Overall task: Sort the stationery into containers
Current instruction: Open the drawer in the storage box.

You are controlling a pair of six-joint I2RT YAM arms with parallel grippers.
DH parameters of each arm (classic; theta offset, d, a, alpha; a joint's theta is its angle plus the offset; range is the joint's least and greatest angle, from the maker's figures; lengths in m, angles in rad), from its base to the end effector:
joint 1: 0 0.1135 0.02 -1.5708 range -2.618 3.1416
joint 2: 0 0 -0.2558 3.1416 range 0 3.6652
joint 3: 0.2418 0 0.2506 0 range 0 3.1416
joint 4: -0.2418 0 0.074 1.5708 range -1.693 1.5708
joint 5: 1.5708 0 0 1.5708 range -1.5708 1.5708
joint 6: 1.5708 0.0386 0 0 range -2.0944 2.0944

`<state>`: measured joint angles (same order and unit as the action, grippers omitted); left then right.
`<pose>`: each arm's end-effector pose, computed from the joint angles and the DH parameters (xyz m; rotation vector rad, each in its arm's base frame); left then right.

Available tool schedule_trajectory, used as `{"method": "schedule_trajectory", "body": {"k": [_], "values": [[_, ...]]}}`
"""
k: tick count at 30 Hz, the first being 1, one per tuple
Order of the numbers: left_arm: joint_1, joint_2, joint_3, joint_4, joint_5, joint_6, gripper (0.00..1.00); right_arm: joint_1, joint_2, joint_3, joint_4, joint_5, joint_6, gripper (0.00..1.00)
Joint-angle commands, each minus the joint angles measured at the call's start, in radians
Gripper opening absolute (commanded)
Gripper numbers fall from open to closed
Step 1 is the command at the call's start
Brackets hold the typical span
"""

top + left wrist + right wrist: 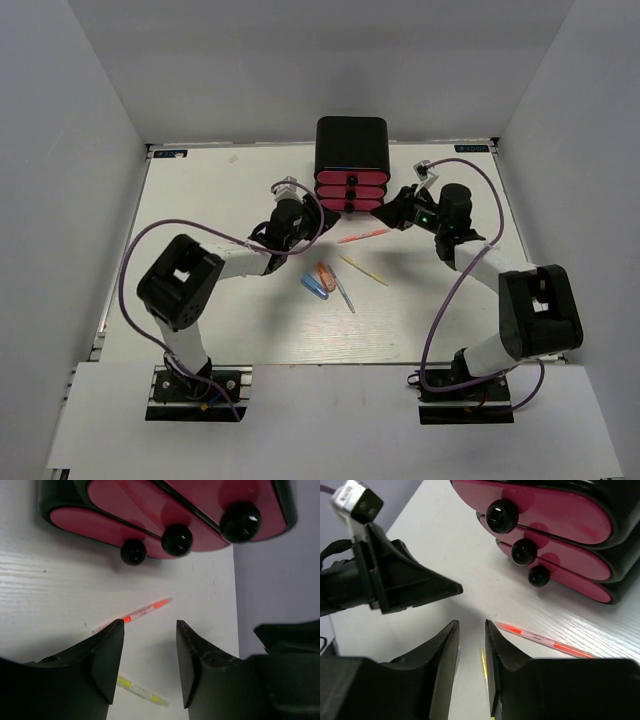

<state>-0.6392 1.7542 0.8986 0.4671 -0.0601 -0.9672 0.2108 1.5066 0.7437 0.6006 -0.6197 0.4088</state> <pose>0.3029 -0.2222 0.1780 -0.3837 2.0598 -0.9681 0.3131 0.0899 0.2270 -0.2995 1.7811 0.9828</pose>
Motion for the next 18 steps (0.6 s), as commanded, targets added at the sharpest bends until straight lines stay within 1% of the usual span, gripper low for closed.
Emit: {"method": "schedule_trajectory", "body": {"k": [1,2,5,10,18], "values": [[0.027,0.057,0.049,0.12,0.017,-0.077,0.57,-0.019,-0.052,-0.017,-0.056,0.038,-0.087,0.34],[0.027,0.076,0.086,0.12,0.017,-0.077,0.63,-0.022,-0.058,-0.02,-0.068,0.041,-0.091,0.34],[0.036,0.151,0.149,0.139,0.037,-0.1,0.68,-0.033,-0.069,-0.03,-0.074,0.043,-0.091,0.37],[0.046,0.238,0.236,0.176,0.046,-0.133,0.68,-0.048,-0.071,-0.046,-0.071,0.054,-0.094,0.39],[0.046,0.309,0.28,0.199,0.065,-0.163,0.68,-0.079,-0.066,-0.043,-0.071,0.041,-0.102,0.39]]}}
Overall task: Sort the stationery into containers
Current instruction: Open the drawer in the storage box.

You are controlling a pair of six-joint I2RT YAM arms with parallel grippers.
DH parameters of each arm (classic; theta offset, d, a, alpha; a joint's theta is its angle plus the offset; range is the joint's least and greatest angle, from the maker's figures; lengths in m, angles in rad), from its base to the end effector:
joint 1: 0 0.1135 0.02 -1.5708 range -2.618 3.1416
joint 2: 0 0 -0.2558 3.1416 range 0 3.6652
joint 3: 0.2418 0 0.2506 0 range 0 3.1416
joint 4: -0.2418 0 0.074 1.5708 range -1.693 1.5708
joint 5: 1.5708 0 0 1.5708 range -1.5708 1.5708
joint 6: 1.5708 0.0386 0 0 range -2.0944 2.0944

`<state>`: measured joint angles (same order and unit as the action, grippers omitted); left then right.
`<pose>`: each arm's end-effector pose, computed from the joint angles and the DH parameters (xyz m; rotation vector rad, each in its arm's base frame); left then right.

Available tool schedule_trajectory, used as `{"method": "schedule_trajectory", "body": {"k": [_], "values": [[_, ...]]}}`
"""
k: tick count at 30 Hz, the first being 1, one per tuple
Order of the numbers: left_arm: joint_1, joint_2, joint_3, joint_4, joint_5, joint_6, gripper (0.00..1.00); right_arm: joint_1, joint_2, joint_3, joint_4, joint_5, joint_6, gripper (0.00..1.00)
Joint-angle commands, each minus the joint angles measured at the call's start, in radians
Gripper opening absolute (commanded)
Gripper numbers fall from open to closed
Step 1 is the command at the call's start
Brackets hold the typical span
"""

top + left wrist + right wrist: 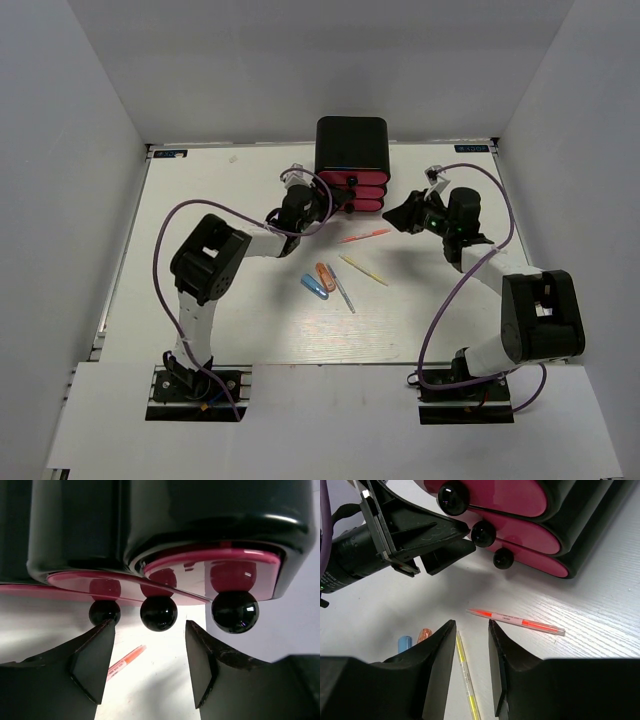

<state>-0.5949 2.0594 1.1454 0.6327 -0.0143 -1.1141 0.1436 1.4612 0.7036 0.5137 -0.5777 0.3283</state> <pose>0.3683 -0.2486 0.1521 -0.5298 1.9523 -1.1378 0.3070 0.0657 0.2185 -0.2516 1.8406 0.8535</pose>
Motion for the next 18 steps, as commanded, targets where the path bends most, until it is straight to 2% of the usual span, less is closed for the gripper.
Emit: {"method": "schedule_trajectory", "body": {"k": [1,14,18], "values": [[0.001,0.004,0.042,0.033,0.019,-0.027,0.68,-0.016,-0.019,-0.003,0.022,-0.001,-0.023,0.39],[0.001,0.087,0.096,0.101,0.03,-0.081,0.63,-0.029,-0.027,-0.023,0.031,-0.027,-0.046,0.39],[0.001,0.097,0.106,0.101,0.03,-0.081,0.54,-0.027,-0.03,-0.029,0.028,-0.034,-0.058,0.39]]}}
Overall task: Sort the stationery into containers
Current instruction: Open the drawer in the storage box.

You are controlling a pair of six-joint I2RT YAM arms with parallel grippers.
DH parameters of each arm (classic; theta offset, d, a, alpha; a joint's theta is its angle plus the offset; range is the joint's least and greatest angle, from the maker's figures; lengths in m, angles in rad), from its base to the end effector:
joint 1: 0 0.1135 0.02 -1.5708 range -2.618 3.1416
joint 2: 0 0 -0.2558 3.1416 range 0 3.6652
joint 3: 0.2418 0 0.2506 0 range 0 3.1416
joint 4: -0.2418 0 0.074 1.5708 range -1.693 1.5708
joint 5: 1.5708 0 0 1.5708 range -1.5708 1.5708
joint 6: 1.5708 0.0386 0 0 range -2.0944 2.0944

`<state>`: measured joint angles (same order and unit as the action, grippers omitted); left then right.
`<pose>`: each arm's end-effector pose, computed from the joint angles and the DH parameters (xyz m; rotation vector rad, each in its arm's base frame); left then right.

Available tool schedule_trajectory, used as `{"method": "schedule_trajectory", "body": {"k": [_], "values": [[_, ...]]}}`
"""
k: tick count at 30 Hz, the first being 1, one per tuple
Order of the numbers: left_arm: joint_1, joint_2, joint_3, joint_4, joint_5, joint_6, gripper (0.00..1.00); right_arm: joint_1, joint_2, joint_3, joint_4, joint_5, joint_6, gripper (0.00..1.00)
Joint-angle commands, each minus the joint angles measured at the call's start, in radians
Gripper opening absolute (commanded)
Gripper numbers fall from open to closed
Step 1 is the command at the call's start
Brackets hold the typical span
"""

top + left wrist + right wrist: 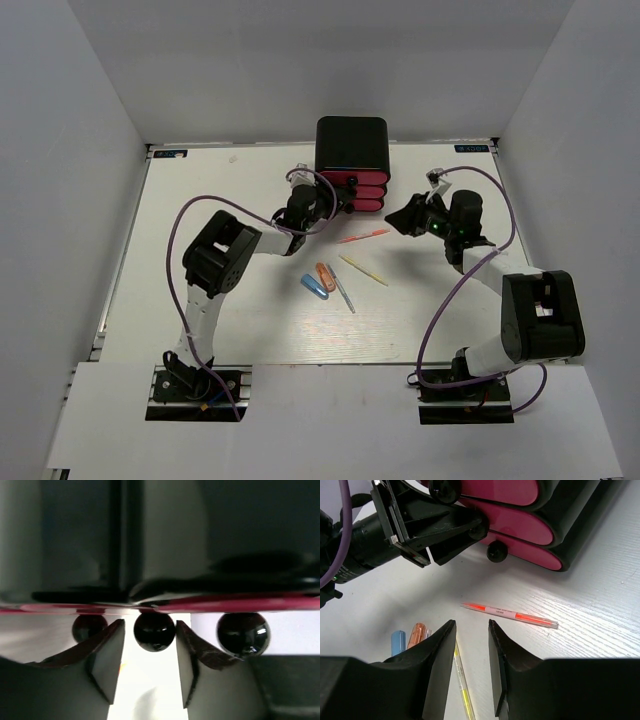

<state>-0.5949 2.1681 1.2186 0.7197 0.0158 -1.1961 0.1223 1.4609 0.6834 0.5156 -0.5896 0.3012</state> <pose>0.3839 -0.2605 0.1365 -0.5794 1.9114 -1.2462 0.3050 0.0591 0.2124 -0.2596 1.8499 0.8335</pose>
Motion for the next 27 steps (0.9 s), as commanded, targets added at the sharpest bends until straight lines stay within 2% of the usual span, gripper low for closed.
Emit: {"method": "schedule_trajectory", "body": {"k": [1,4,8,10,13,14,16,17,18,19,20,21,22,23,24,27], "values": [[0.001,-0.011,0.033,0.014,0.0,0.001,0.48,-0.003,-0.028,-0.007,0.027,-0.024,-0.036,0.39],[0.001,-0.011,0.021,0.026,0.012,-0.008,0.38,-0.001,-0.031,-0.004,0.031,-0.039,-0.054,0.42],[-0.009,-0.025,-0.045,0.046,0.033,-0.008,0.29,-0.001,-0.04,0.004,0.029,-0.114,-0.166,0.62],[-0.02,-0.065,-0.098,0.058,0.044,-0.008,0.29,-0.001,-0.045,0.019,0.021,-0.198,-0.209,0.68],[-0.029,-0.106,-0.178,0.079,0.073,-0.008,0.28,-0.003,-0.04,0.039,-0.034,-0.321,-0.368,0.7],[-0.029,-0.137,-0.197,0.08,0.084,-0.008,0.28,-0.001,-0.034,0.051,-0.076,-0.337,-0.472,0.7],[-0.029,-0.159,-0.243,0.08,0.084,-0.008,0.28,0.0,-0.028,0.061,-0.135,-0.393,-0.542,0.64],[-0.029,-0.159,-0.254,0.08,0.084,-0.008,0.31,0.005,-0.027,0.065,-0.176,-0.406,-0.647,0.62],[-0.029,-0.172,-0.273,0.089,0.084,-0.008,0.34,0.004,-0.021,0.074,-0.234,-0.418,-0.683,0.56],[-0.029,-0.172,-0.274,0.089,0.084,-0.008,0.39,0.008,-0.01,0.083,-0.293,-0.429,-0.755,0.53],[-0.029,-0.172,-0.274,0.089,0.084,-0.008,0.51,0.016,-0.005,0.087,-0.324,-0.429,-0.837,0.5],[-0.029,-0.172,-0.274,0.089,0.093,-0.008,0.55,0.023,0.001,0.096,-0.394,-0.426,-0.882,0.47],[-0.029,-0.182,-0.274,0.08,0.093,-0.008,0.67,0.033,0.0,0.102,-0.47,-0.415,-0.975,0.47],[-0.029,-0.182,-0.274,0.08,0.093,-0.008,0.72,0.036,0.007,0.104,-0.509,-0.408,-1.064,0.47],[-0.029,-0.192,-0.274,0.066,0.093,-0.008,0.75,0.046,0.019,0.104,-0.617,-0.4,-1.138,0.48],[-0.029,-0.205,-0.274,0.043,0.093,-0.008,0.83,0.085,0.035,0.097,-0.75,-0.349,-1.275,0.54]]}}
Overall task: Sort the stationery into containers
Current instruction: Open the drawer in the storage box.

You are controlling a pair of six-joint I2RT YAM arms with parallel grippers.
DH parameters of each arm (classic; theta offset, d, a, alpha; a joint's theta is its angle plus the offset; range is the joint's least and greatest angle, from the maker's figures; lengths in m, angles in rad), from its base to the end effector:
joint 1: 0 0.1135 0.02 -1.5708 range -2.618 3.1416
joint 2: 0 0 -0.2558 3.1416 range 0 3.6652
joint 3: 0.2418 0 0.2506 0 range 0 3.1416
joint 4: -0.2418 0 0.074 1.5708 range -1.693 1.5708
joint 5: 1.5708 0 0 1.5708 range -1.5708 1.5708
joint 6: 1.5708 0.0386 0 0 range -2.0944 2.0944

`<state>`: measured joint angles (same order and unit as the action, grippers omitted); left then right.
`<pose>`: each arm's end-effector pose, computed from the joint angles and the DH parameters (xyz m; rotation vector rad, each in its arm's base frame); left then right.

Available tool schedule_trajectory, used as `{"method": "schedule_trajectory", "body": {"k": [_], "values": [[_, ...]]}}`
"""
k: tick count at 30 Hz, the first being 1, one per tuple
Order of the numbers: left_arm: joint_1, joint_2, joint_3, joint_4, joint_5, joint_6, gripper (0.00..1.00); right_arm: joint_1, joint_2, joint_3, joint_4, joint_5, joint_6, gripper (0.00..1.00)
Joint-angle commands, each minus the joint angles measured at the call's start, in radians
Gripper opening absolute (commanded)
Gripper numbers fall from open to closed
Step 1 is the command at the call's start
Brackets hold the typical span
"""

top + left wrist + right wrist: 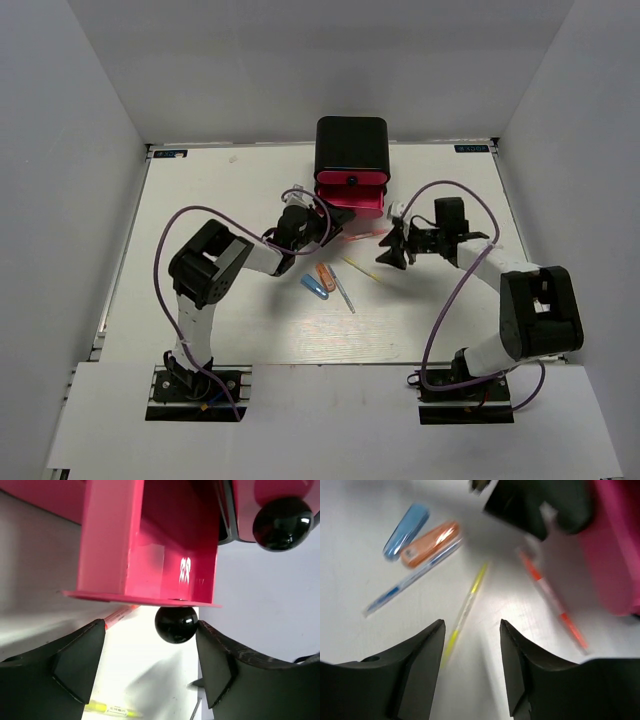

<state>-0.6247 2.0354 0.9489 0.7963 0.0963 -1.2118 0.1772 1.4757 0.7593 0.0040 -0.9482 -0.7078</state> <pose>0.3294 -0.2421 0.1226 -0.5337 2.0255 -1.3003 0.2816 0.0823 0.1905 -1.2718 1.5950 0.7451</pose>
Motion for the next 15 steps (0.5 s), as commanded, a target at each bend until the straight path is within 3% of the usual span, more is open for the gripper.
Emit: {"method": "schedule_trajectory", "body": {"k": [1,4,15], "values": [[0.0,-0.101,-0.027,-0.043,0.013,0.008,0.83,0.036,0.015,0.014,-0.242,0.044,-0.271,0.54],[0.0,-0.148,-0.067,-0.068,0.013,0.026,0.85,0.07,0.009,-0.029,-0.214,0.109,-0.274,0.56],[0.0,-0.457,-0.12,-0.459,-0.13,0.216,0.87,0.202,0.093,-0.04,-0.108,0.351,-0.211,0.57]]}}
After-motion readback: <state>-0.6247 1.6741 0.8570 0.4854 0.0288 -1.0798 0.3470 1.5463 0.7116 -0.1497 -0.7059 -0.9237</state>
